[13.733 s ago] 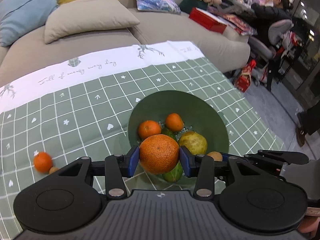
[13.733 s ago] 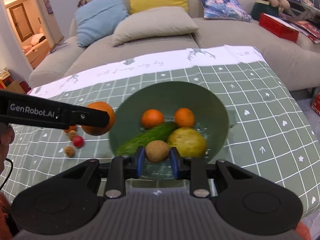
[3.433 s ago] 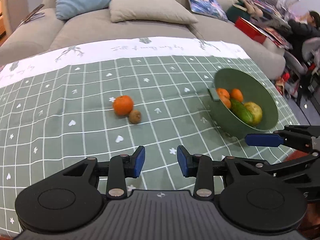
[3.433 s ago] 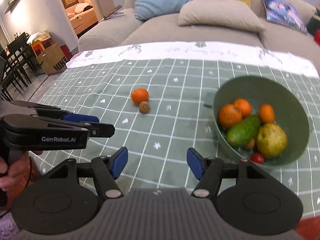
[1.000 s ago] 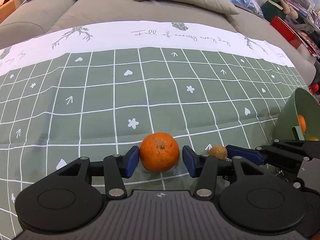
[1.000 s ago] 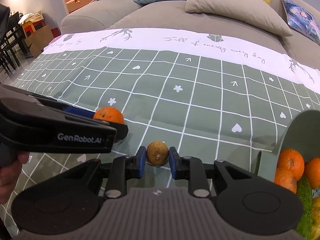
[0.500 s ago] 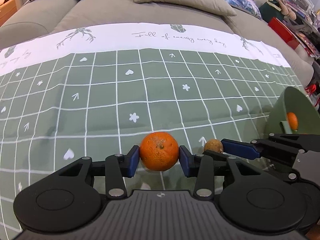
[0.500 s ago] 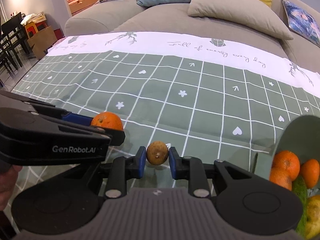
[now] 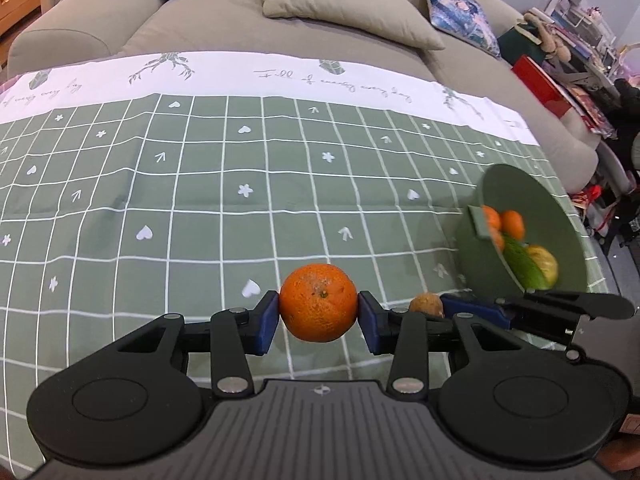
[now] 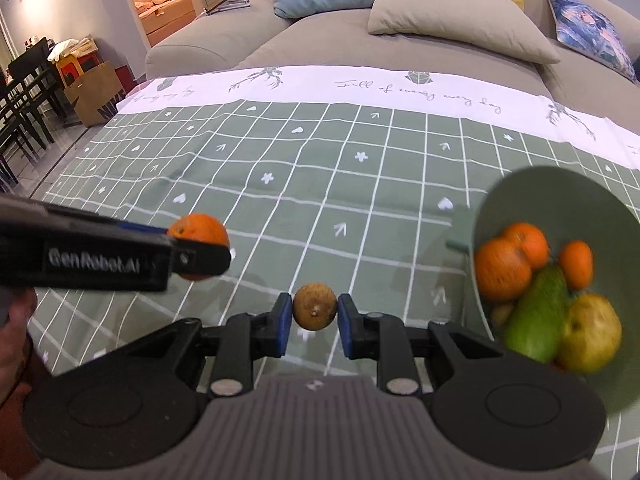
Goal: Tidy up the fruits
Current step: 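Carry the orange with the left gripper while the right gripper carries the brown fruit into the colander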
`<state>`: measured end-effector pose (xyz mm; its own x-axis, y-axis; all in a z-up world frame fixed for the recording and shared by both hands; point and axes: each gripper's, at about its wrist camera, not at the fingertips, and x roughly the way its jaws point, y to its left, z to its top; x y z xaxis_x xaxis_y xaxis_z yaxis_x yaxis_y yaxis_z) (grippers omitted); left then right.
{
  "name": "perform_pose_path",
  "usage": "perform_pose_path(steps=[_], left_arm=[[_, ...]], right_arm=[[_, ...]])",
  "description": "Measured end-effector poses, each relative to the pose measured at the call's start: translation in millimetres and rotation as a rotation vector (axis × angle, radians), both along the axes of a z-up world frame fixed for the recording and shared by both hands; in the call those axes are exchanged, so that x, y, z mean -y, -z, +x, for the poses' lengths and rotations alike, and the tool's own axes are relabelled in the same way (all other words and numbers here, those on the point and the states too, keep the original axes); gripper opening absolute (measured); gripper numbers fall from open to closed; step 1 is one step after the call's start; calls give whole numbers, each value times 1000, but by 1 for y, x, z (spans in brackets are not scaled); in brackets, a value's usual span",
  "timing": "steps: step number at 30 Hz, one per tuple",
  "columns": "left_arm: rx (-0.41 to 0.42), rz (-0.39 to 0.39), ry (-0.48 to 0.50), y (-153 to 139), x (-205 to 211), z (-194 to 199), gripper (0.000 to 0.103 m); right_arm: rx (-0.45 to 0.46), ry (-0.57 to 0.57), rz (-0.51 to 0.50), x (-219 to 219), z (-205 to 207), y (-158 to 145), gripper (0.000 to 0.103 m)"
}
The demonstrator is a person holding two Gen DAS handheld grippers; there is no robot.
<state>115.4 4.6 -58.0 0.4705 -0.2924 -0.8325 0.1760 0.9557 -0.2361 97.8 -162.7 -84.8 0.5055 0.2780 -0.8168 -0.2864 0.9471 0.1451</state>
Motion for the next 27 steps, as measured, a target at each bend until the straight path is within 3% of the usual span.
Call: perform_pose_path(steps=[13, 27], left_arm=[[12, -18, 54, -28, 42, -38, 47], [11, -39, 207, -50, 117, -46, 47]], right_arm=[[-19, 82, 53, 53, -56, -28, 20], [54, 231, 120, 142, -93, -57, 20]])
